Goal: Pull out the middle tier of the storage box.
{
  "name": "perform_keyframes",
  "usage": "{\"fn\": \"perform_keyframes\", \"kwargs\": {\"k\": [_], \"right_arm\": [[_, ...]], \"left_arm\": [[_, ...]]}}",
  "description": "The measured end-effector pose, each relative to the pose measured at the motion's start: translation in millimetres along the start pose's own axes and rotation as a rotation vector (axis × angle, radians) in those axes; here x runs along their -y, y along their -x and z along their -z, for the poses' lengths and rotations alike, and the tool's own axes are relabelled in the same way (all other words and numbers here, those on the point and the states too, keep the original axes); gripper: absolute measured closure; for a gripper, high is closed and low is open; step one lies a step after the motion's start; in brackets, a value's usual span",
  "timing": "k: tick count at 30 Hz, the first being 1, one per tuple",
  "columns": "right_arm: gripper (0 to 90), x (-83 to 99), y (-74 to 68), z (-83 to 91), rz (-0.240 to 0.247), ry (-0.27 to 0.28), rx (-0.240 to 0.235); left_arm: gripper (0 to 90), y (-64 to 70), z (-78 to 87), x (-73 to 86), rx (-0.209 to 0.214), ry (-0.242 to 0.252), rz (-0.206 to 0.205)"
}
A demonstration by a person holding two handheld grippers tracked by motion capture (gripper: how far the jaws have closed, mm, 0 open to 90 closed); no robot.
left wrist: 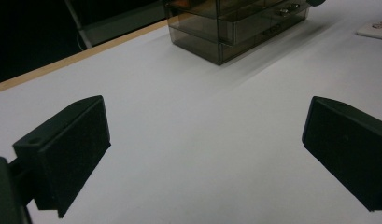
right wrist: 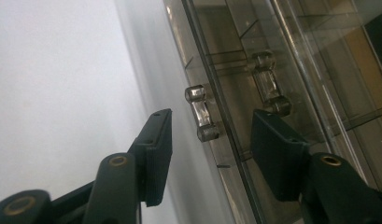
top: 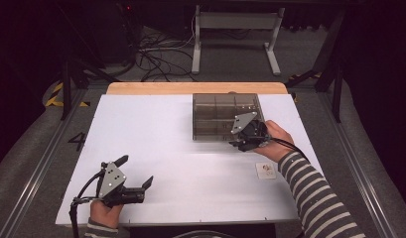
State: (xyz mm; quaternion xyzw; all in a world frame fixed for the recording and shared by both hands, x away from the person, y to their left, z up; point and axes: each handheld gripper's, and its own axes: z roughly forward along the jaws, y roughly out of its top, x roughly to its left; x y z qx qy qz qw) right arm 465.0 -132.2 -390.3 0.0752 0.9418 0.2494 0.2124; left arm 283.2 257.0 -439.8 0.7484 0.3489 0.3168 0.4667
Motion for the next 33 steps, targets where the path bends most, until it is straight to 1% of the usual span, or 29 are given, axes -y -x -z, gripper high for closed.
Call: {"fn": "perform_keyframes", "kwargs": {"k": [1,2,4,5,7,8,14,16,19,20,25,26,28,29,30,31,32,33], "right_arm": [[50.8,0.3,-0.1,-1.3,0.002,-0.005,0.004],[52.1,0.9,0.1,-4.7,0.019,-0.014,0.006],[52.7,1.0,-0.2,-5.7,0.016,-0.017,0.007],[53.6,1.1,-0.3,-8.5,0.026,-0.024,0.006],[54.1,1.1,-0.9,-9.4,0.022,-0.032,0.01],[55.1,1.1,-0.7,-12.6,0.028,-0.033,0.01],[57.6,1.3,0.5,-18.5,0.041,-0.054,0.007],[60.0,1.0,0.4,-22.5,0.036,-0.06,0.022],[62.1,0.6,0.2,-23.7,0.037,-0.063,0.028],[64.8,0.0,0.0,-24.7,0.05,-0.067,0.028],[65.4,-1.0,-0.4,-25.0,0.043,-0.068,0.042],[65.5,-0.8,0.1,-24.5,0.058,-0.073,0.027],[65.5,-0.9,-0.1,-24.7,0.052,-0.07,0.028],[65.6,-1.2,-0.3,-24.7,0.044,-0.068,0.037],[65.5,-1.0,0.2,-24.3,0.058,-0.073,0.026],[65.6,-1.3,-0.4,-24.7,0.043,-0.067,0.038],[65.6,-1.4,-0.5,-24.5,0.042,-0.068,0.038],[65.7,-1.4,-0.2,-23.5,0.052,-0.075,0.029]], "left_arm": [[1.6,0.0,0.0,0.0,0.0,0.0,-0.001],[1.6,0.1,-0.1,0.0,0.0,-0.001,0.0],[1.6,0.1,-0.2,0.0,0.001,-0.001,0.001],[1.6,0.1,-0.3,0.0,0.0,-0.001,0.0],[1.6,0.1,-0.3,0.0,0.001,-0.001,0.0],[1.6,0.2,-0.3,0.0,0.001,-0.001,0.0],[1.6,-0.2,-0.1,0.1,0.0,-0.001,0.001],[1.6,-0.2,-0.1,0.2,0.002,0.0,0.004],[1.6,-0.3,0.1,0.2,0.001,0.001,0.003],[1.6,-0.4,0.1,0.2,0.001,0.001,0.003],[1.6,-0.4,0.0,0.3,0.002,0.002,0.004],[1.6,-0.3,0.0,0.3,0.003,0.001,0.005],[1.6,-0.2,-0.1,0.2,0.003,0.001,0.005],[1.6,-0.1,0.0,0.2,0.003,0.0,0.004],[1.6,-0.3,0.0,0.2,0.002,0.0,0.001],[1.6,-0.3,0.0,0.2,0.002,0.0,0.001],[1.6,-0.3,-0.1,0.1,0.001,0.0,0.001],[1.6,-0.1,-0.2,0.2,0.003,0.0,0.005]]}}
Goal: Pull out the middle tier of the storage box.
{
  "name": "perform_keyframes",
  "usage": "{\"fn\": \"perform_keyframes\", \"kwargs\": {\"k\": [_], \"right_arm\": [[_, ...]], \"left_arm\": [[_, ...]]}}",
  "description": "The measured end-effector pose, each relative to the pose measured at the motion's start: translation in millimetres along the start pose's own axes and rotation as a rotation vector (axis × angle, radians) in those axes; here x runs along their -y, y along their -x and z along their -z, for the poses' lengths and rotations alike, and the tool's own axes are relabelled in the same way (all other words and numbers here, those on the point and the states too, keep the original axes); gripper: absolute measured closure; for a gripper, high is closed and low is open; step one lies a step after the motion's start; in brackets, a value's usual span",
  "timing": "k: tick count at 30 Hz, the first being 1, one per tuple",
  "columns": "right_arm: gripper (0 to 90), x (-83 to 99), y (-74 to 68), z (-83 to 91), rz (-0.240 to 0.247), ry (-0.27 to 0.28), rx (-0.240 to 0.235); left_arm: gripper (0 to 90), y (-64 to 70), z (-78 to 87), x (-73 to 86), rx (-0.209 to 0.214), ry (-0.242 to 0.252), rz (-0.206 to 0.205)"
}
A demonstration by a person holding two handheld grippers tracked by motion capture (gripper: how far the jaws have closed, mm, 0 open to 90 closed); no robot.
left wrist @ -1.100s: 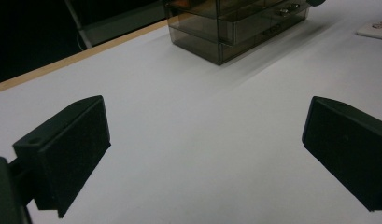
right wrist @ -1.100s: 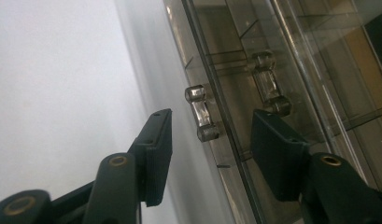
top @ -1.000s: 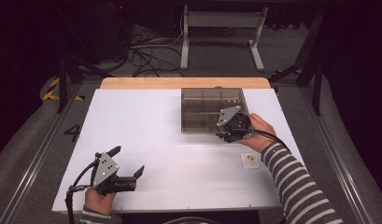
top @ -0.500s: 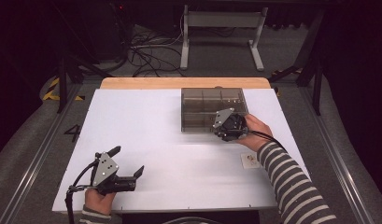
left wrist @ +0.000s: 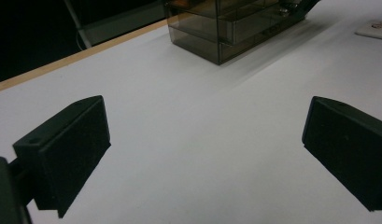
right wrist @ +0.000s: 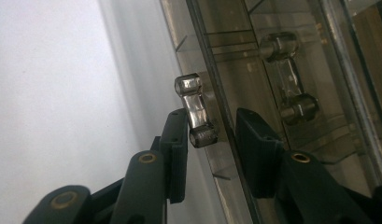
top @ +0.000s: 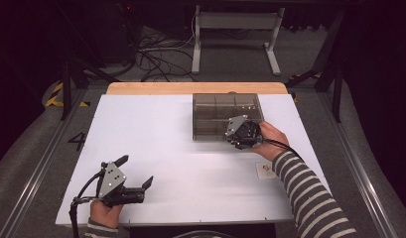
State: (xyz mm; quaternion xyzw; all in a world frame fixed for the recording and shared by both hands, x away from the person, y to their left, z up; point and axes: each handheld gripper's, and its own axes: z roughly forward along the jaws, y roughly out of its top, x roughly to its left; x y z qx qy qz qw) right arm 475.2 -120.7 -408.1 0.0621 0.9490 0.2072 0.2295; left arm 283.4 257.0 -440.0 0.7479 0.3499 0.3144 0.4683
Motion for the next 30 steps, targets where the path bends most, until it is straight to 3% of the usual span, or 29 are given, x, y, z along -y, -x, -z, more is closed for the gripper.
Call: {"fn": "perform_keyframes", "kwargs": {"k": [10,14,15,16,30], "right_arm": [[65.8,-0.9,-4.0,8.1,-0.009,0.01,-0.005],[66.1,-0.6,-7.4,13.3,-0.005,0.009,-0.022],[66.2,-0.1,-7.4,14.6,0.02,0.002,-0.039],[66.3,-0.1,-8.8,15.1,0.003,0.01,-0.039],[68.5,0.4,-19.1,21.5,0.026,-0.019,-0.119]], "left_arm": [[1.6,-0.2,0.2,0.0,-0.001,-0.001,-0.003],[1.6,0.2,-0.3,0.1,0.002,-0.002,0.001],[1.6,0.3,-0.4,0.2,0.002,-0.002,0.002],[1.6,0.3,-0.4,0.2,0.002,-0.002,0.002],[1.6,0.3,-0.5,0.1,0.002,-0.002,0.001]]}}
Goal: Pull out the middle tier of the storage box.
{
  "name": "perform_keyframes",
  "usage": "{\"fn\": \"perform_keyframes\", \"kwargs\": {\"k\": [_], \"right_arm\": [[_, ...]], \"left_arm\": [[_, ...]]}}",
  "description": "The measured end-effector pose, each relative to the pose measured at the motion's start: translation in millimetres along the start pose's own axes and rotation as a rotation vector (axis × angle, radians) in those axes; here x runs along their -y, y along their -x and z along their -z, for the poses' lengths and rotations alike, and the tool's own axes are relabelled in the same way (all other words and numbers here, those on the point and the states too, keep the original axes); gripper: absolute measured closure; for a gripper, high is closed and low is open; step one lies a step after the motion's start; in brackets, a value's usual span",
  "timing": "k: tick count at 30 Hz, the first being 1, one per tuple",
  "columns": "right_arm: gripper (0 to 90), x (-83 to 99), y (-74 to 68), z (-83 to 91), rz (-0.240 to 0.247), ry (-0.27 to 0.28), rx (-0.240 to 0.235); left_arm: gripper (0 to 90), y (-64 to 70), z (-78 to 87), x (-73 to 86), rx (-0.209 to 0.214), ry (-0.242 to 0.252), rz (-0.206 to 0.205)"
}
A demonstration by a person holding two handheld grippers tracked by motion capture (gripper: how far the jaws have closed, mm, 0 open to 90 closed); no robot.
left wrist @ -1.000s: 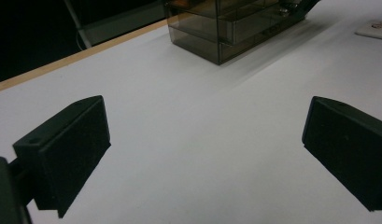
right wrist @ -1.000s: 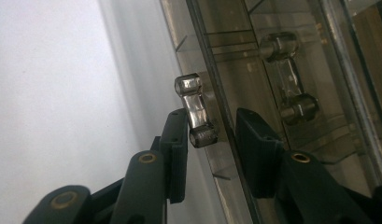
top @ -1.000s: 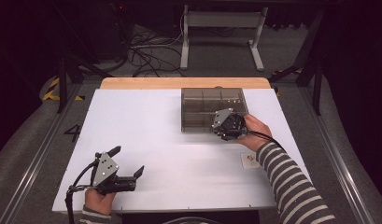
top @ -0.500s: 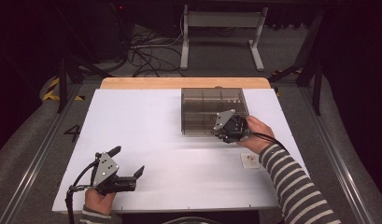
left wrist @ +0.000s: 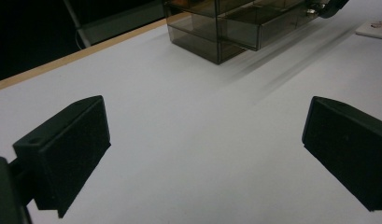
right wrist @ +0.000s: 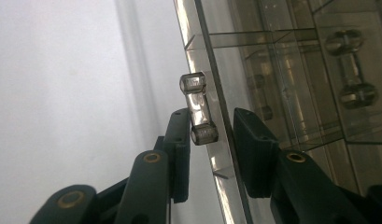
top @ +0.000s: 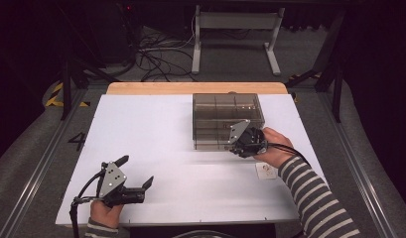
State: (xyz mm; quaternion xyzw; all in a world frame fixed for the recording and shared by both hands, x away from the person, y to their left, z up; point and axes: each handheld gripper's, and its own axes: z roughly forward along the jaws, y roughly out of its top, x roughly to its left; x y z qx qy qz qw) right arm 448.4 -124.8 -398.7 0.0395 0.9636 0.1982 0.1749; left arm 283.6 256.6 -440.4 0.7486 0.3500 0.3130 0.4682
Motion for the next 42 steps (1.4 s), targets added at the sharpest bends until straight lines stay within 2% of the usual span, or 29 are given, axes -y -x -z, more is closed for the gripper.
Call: {"fn": "perform_keyframes", "kwargs": {"k": [11,19,22,29,35,39,42], "right_arm": [[70.0,-1.4,-4.7,-0.8,0.021,-0.011,-0.017],[69.7,-0.8,-5.7,-0.4,0.019,-0.008,-0.008],[69.6,-0.8,-6.0,-0.7,0.017,-0.014,-0.018],[65.8,-1.0,-6.2,-2.1,0.023,-0.017,-0.021],[61.3,-1.8,-6.3,1.9,0.011,0.01,-0.034],[59.6,-1.7,-6.3,5.2,0.009,0.02,-0.026],[58.0,-1.3,-7.0,11.8,-0.011,0.047,-0.013]], "left_arm": [[1.6,-0.1,0.4,-0.1,-0.002,-0.001,-0.003],[1.6,0.0,0.4,-0.1,-0.002,-0.001,-0.003],[1.6,0.0,0.4,-0.2,-0.002,-0.001,-0.004],[1.6,-0.1,0.5,-0.1,-0.002,-0.001,-0.003],[1.6,-0.2,0.4,0.0,-0.002,0.0,-0.002],[1.6,-0.6,0.1,-0.4,-0.001,0.001,-0.002],[1.6,-1.3,-1.6,-1.4,0.004,0.005,0.002]]}}
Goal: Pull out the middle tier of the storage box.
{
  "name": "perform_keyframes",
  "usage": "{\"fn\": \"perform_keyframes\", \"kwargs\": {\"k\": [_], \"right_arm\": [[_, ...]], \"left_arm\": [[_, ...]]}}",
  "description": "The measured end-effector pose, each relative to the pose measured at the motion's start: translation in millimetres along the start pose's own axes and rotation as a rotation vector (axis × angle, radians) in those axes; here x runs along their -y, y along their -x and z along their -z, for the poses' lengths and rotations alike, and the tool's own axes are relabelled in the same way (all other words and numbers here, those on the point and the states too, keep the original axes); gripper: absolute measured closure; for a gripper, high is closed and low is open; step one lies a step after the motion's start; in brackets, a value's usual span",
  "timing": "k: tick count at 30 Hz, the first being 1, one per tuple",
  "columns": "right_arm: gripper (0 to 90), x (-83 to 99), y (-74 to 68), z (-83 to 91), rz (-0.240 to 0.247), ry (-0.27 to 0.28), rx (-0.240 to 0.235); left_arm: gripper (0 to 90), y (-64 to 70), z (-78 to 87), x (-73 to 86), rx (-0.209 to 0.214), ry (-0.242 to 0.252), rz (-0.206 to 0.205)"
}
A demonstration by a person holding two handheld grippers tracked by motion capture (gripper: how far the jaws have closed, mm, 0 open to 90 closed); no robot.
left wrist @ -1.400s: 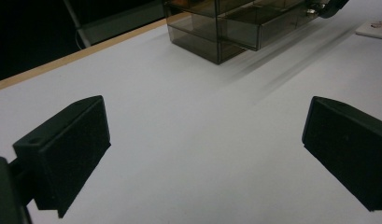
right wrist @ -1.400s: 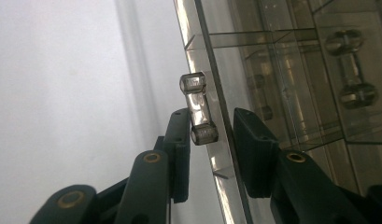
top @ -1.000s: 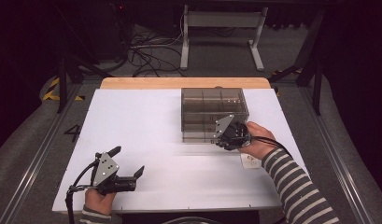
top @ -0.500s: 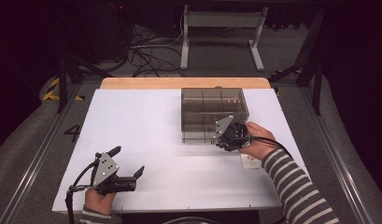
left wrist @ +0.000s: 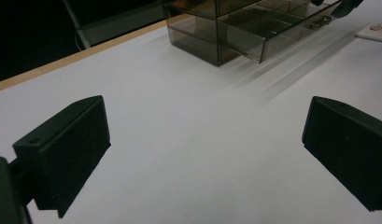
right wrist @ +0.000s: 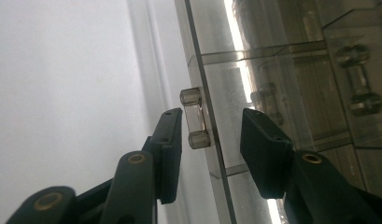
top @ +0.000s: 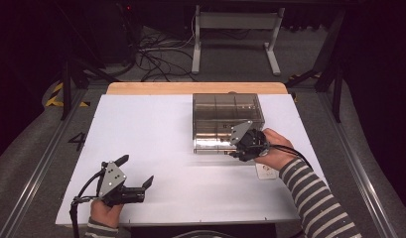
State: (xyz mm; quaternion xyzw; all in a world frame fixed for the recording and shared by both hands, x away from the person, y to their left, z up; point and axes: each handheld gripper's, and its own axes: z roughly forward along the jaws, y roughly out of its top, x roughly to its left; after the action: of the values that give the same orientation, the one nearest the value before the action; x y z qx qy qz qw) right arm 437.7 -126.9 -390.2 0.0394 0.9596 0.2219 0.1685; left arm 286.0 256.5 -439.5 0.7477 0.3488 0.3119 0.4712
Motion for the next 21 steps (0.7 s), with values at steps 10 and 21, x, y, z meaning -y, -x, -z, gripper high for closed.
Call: {"fn": "perform_keyframes", "kwargs": {"k": [10,21], "right_arm": [[42.3,10.1,-3.6,35.0,-0.061,0.094,0.084],[38.4,31.0,-7.2,50.2,-0.128,0.166,0.105]], "left_arm": [[1.6,0.5,-9.2,-3.3,0.026,-0.001,-0.003],[1.6,1.6,-11.5,-4.9,0.031,0.0,-0.01]]}}
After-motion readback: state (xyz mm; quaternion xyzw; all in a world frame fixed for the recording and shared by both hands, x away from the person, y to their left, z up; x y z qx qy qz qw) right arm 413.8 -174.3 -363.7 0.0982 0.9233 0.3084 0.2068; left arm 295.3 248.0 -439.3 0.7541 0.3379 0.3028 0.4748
